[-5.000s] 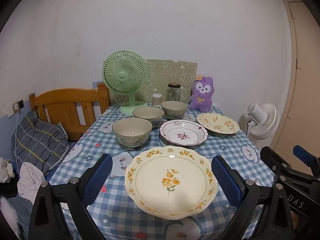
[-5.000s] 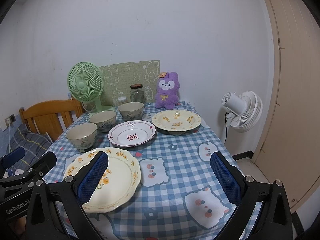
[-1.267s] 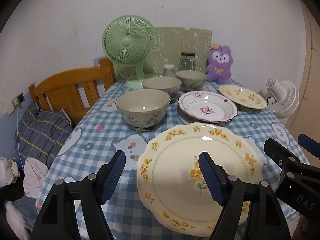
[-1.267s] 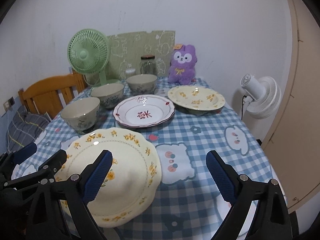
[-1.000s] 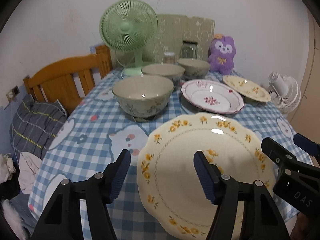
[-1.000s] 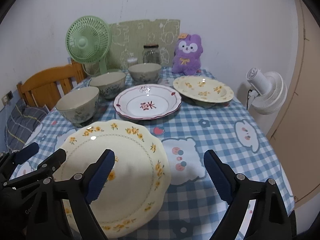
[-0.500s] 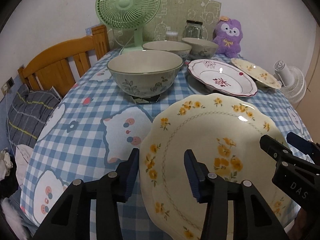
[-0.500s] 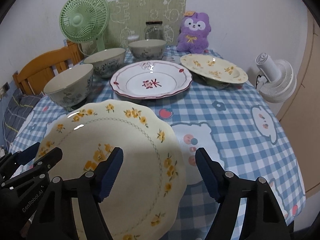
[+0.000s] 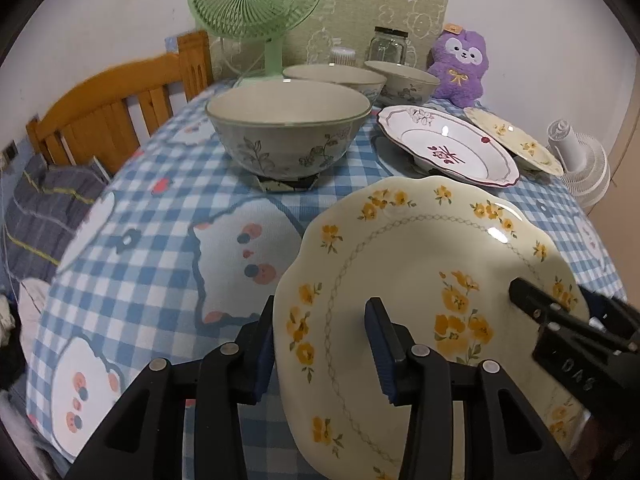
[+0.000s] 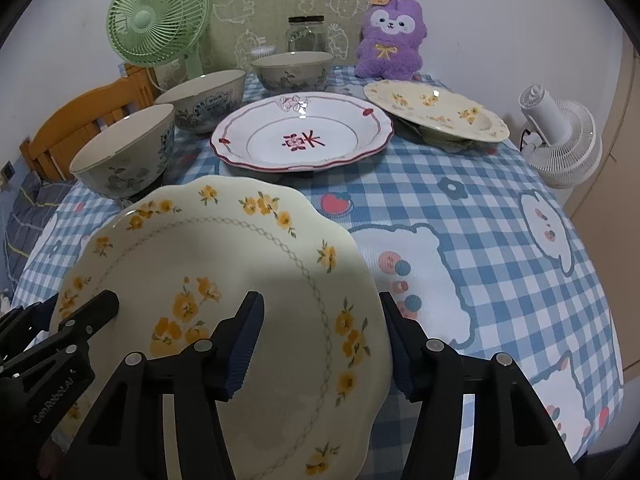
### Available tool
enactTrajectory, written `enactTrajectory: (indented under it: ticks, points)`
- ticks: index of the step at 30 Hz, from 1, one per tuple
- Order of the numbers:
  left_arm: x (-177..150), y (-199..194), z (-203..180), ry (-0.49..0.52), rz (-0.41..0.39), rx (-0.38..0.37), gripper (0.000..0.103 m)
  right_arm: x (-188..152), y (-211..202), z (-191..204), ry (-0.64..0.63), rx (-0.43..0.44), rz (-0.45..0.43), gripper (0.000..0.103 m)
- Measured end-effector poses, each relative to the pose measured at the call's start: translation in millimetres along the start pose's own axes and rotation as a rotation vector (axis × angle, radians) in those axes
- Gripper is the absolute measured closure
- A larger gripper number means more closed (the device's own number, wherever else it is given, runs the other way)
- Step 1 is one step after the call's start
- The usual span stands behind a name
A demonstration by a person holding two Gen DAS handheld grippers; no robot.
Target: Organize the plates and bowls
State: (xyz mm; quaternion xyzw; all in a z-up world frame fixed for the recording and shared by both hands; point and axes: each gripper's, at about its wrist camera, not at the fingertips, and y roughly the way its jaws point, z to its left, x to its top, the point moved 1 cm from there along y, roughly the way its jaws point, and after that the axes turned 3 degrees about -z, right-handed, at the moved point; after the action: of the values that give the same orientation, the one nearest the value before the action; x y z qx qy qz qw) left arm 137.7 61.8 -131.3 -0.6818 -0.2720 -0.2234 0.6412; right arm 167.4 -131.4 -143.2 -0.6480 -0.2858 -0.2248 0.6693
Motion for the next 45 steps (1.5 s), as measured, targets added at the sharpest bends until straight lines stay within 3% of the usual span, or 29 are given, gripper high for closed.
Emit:
enactTrajectory:
  ticks: [2, 28, 45]
  points:
    - [0, 2, 1, -0.016, 0.016, -0.020, 0.057, -1, 0, 0, 0.005, -0.004, -0.005, 0.043]
    - [0, -2, -14, 0.029, -0.008, 0.052, 0.055, -4, -3, -10, 0.076, -0.002, 0.016, 0.047]
    - [-3, -6, -62, 0.093, -0.023, 0.044, 0.055, -8, -12, -54, 0.130, -0.033, 0.001, 0.048]
